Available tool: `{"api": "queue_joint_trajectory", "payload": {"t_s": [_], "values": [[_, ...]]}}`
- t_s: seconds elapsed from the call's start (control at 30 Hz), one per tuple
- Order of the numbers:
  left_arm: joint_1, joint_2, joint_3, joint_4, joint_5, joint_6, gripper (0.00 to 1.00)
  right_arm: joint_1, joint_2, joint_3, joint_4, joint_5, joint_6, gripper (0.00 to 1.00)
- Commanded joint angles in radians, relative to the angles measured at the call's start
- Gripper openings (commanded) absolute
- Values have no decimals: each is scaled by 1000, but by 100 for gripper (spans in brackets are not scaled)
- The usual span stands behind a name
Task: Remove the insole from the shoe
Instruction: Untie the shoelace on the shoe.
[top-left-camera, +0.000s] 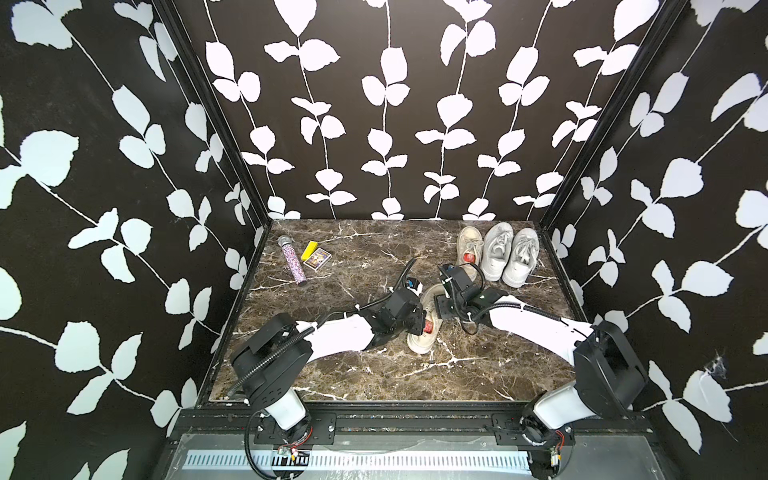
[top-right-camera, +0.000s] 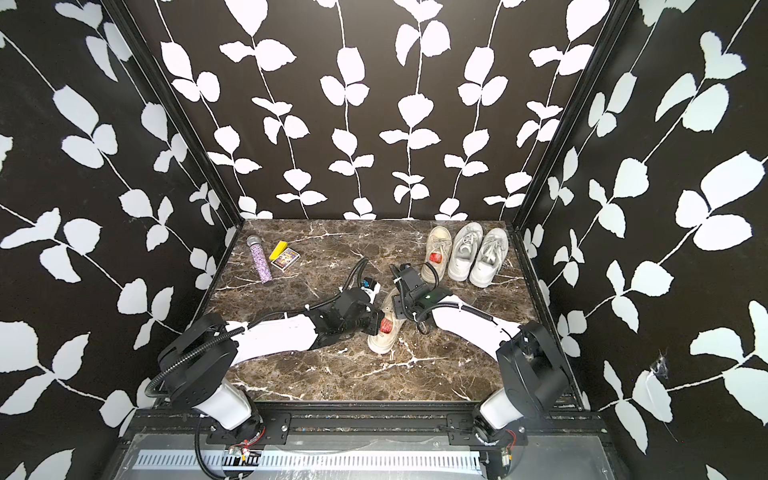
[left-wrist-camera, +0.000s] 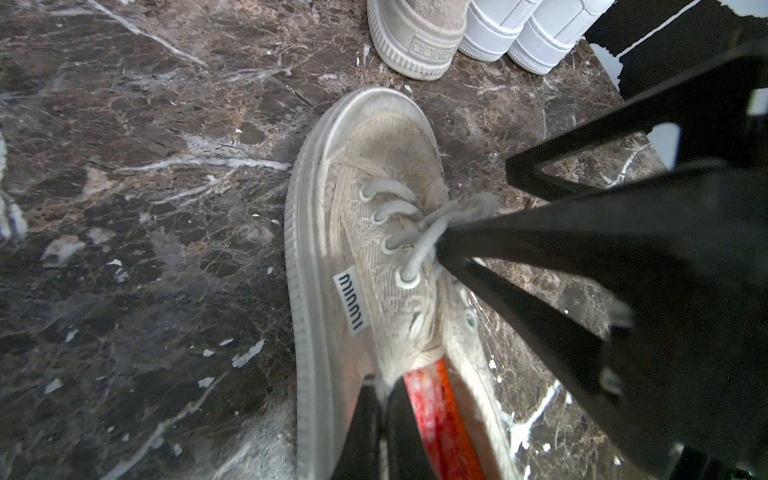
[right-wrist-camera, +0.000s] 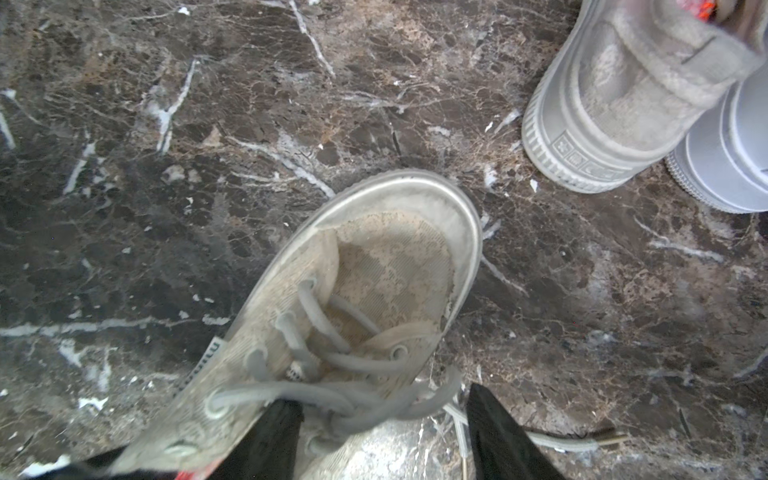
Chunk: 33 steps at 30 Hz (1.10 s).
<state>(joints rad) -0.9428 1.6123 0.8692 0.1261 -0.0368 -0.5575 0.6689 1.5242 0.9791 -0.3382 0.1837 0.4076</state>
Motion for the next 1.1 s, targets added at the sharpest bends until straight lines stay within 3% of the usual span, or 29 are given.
{"api": "queue_joint_trajectory", "payload": {"t_s": [0.0, 0.37, 1.07], "values": [[-11, -14, 36, 77, 20, -9, 0, 6, 14, 3, 57, 72, 3, 62], [-14, -11, 22, 104, 34, -20, 0, 5, 69, -12, 189, 183, 47, 68], [-16, -49, -54, 156, 23, -36, 0, -74, 280, 218, 184, 129, 162, 88]]}}
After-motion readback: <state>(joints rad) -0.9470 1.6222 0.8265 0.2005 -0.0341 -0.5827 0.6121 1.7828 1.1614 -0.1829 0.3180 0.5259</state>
